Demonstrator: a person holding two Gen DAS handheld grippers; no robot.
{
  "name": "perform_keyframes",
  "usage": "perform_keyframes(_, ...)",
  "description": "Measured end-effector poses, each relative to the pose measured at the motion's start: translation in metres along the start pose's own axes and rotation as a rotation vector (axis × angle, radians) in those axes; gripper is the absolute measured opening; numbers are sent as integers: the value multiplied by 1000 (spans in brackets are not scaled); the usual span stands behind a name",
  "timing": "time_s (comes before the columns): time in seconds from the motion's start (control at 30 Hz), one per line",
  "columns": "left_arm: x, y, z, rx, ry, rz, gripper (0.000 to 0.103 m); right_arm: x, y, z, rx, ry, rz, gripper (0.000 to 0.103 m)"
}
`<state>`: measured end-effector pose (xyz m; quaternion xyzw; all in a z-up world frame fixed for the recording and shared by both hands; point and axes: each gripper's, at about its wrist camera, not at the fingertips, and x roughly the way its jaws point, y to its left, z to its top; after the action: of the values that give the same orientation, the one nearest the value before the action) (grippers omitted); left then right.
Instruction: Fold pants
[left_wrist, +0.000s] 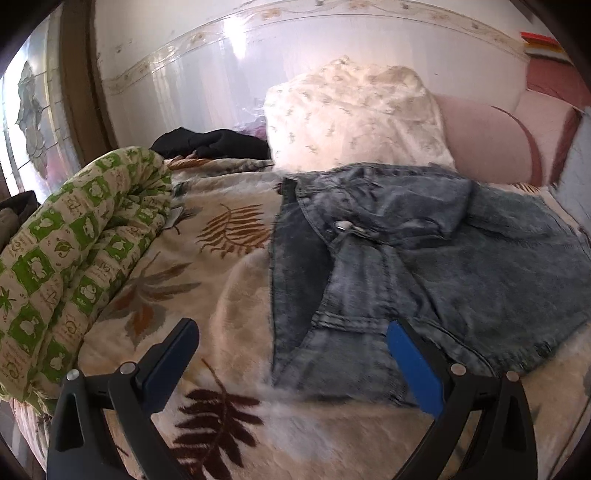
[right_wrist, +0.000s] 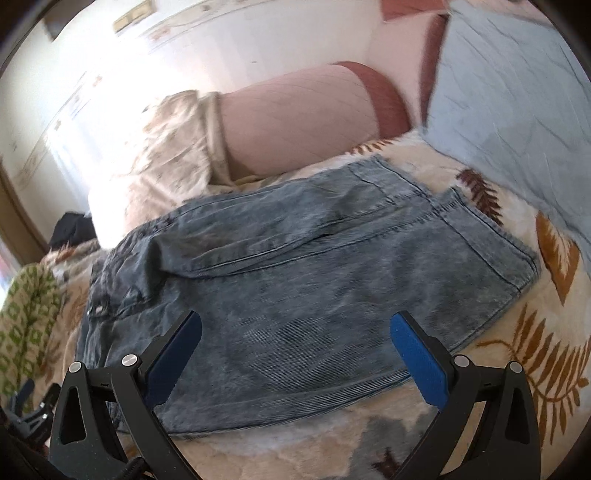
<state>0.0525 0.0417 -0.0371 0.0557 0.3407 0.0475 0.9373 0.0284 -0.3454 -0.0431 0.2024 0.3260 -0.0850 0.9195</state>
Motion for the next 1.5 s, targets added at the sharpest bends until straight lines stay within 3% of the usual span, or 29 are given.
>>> perform_keyframes(0.17, 5, 13, 9, -51, -33, 20, 103, 3, -29, 8, 99, 25, 20, 103)
perform_keyframes(0.43, 19, 20, 21, -68, -37, 28, 103, 6, -59, 16, 153, 53, 13, 103)
perform_keyframes(0.77, 60, 25, 66, -31, 8, 33, 103, 17, -67, 34, 53, 76, 5, 103)
perform_keyframes(1.03, 123, 34, 135, 28, 100, 41, 103, 59, -87, 128, 16, 121, 22, 103)
perform_keyframes(1.2, 171, 44, 169, -43, 187, -17, 103, 110, -95, 192, 71, 139, 46, 103)
perform_keyframes(1.3, 196, 43, 179, -69, 220, -8, 102, 146, -99, 216, 86, 178, 29, 102)
perform_keyframes(1.5, 244, 40, 194, -125, 304, -50, 82, 213, -105, 241, 86, 234, -6, 86)
